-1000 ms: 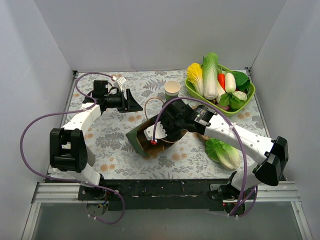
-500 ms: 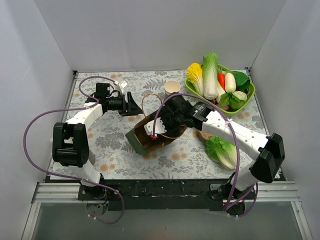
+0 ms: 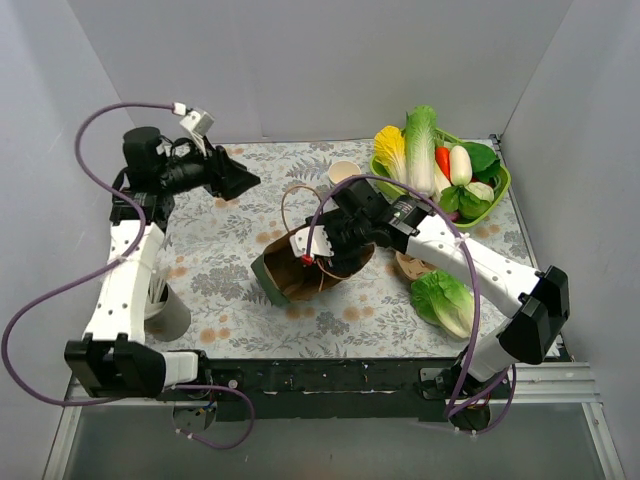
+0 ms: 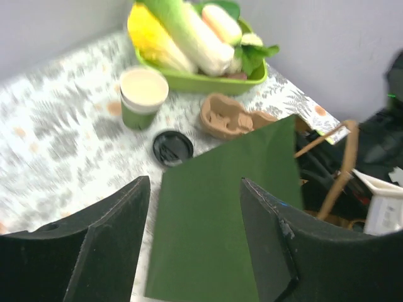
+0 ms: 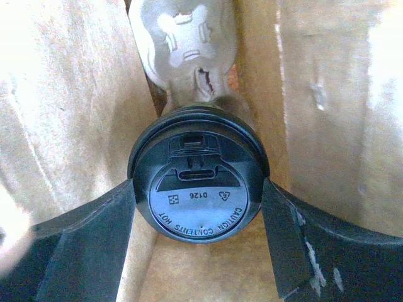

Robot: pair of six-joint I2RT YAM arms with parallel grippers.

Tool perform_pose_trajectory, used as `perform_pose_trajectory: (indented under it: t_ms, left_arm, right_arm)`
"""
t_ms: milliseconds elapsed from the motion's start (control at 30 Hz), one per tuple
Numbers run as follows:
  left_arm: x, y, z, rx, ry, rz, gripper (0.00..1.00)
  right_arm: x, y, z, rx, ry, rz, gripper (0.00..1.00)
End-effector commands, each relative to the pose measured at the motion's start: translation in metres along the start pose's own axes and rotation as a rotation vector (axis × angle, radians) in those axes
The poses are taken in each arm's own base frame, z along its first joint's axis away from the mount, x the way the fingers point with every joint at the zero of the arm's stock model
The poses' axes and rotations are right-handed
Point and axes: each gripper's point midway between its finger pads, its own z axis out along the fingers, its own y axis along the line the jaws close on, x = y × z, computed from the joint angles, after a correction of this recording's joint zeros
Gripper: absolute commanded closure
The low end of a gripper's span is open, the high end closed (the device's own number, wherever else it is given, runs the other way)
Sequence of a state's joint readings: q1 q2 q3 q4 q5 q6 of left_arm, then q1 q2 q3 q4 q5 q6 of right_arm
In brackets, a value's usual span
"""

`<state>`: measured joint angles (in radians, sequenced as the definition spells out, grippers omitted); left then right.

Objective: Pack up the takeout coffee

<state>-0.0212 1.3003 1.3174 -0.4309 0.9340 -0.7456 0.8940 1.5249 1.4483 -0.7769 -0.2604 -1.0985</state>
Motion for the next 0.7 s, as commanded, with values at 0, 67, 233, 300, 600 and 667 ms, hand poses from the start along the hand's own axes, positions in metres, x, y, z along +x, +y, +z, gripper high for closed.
perform_pose_trajectory:
  t_ms: [0, 67, 233, 300, 600, 667]
  left_arm:
    - [-0.032, -0.039, -0.029, 0.048, -0.027, 0.224, 0.42]
    - [-0.047, -0.060, -0.042, 0.074, -0.036, 0.306, 0.42]
    - [-0.072, -0.108, -0.071, 0.112, -0.096, 0.454, 0.44]
    - [-0.067, -0.127, -0.080, 0.174, -0.093, 0.507, 0.46]
    - [-0.012, -0.162, -0.088, 0.363, 0.010, 0.632, 0.56]
    - [-0.009, -0.161, -0.078, 0.376, 0.025, 0.551, 0.57]
  right_arm:
    - [-0.022, -0.014, -0.022, 0.030, -0.079, 0.109, 0.94]
    - [-0.024, -0.019, -0.022, 0.025, -0.098, 0.155, 0.94]
    - [-0.019, -0.023, -0.016, -0.033, -0.113, 0.267, 0.94]
    - [-0.018, -0.027, -0.016, -0.037, -0.115, 0.283, 0.94]
    - [-0.008, -0.041, -0.009, -0.065, -0.136, 0.444, 0.95]
    - [-0.010, -0.046, -0.009, -0.060, -0.141, 0.460, 0.95]
